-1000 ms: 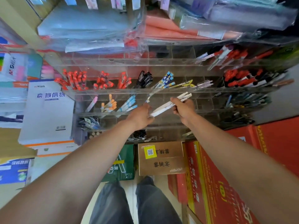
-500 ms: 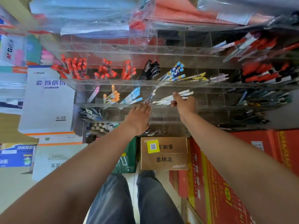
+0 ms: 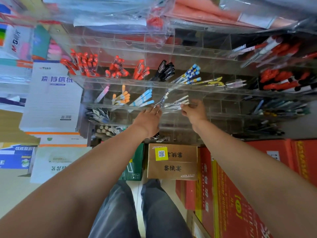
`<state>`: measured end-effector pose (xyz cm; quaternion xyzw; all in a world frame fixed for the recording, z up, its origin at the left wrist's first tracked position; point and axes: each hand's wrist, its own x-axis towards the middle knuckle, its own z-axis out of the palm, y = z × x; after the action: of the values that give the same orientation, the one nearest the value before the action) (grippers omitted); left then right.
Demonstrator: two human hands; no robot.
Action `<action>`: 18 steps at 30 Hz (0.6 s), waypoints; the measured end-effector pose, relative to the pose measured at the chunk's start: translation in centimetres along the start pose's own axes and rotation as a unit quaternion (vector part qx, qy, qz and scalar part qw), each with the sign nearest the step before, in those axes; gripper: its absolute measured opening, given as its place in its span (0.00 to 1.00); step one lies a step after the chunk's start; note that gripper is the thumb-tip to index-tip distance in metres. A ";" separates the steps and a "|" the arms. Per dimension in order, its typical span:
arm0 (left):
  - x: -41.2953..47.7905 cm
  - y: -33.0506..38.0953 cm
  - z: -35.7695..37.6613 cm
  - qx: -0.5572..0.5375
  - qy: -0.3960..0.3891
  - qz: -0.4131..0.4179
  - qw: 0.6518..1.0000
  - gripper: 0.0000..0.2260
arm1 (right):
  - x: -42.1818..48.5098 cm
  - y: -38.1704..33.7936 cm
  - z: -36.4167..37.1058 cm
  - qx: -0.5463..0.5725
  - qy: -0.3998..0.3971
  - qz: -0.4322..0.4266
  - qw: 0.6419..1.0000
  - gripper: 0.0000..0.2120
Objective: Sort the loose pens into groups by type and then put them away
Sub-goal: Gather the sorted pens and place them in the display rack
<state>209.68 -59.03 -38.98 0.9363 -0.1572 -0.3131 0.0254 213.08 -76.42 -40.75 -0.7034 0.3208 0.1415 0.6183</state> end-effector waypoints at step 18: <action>-13.3 -11.3 0.7 -0.104 0.177 -0.015 0.979 0.12 | -12.6 0.0 11.8 -0.351 -0.104 -0.255 0.895 0.05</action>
<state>202.38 -44.16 -33.46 0.9714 -0.1029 -0.1574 0.1451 205.91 -61.55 -35.51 -0.9139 -0.0060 0.1546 0.3754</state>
